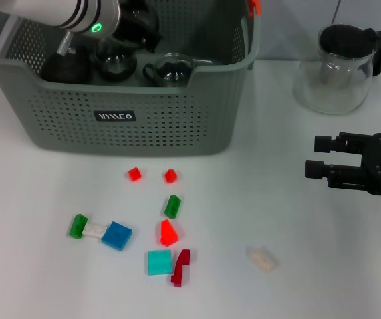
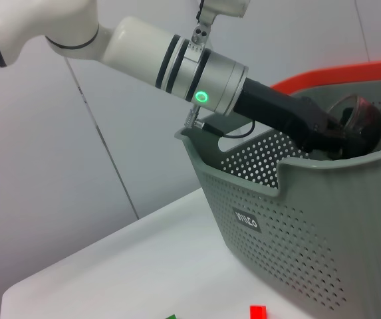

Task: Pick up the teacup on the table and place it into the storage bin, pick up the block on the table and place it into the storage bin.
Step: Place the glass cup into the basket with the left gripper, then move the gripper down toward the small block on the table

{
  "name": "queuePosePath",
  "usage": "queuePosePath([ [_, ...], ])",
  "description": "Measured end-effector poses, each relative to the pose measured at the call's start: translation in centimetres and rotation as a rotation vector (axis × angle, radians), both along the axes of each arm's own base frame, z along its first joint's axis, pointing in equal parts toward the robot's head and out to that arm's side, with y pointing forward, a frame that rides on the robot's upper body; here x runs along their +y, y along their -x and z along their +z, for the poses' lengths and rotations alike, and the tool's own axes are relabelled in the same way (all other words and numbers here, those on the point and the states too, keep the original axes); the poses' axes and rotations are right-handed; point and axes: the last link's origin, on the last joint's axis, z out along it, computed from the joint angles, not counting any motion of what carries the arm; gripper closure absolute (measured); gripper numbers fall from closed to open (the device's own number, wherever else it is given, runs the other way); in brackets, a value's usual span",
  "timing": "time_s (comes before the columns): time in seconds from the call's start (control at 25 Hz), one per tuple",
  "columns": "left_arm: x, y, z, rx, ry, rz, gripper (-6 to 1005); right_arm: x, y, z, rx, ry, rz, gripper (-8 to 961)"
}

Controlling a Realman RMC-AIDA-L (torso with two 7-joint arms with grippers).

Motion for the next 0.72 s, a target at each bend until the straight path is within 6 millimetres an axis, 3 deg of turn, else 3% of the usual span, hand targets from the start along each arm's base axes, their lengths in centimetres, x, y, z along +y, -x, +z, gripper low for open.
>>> queuePosePath([
  [0.4, 0.01, 0.48, 0.15, -0.004, -0.015, 0.009, 841, 0.08, 0.09, 0.00, 0.000, -0.001, 0.003, 258],
  [0.6, 0.02, 0.59, 0.37, -0.016, -0.026, 0.012, 632, -0.01, -0.02, 0.00, -0.002, -0.003, 0.005, 261],
  [0.72, 0.04, 0.49, 0.72, -0.036, -0.038, 0.018, 573, -0.07, -0.08, -0.01, -0.003, -0.003, 0.005, 263],
])
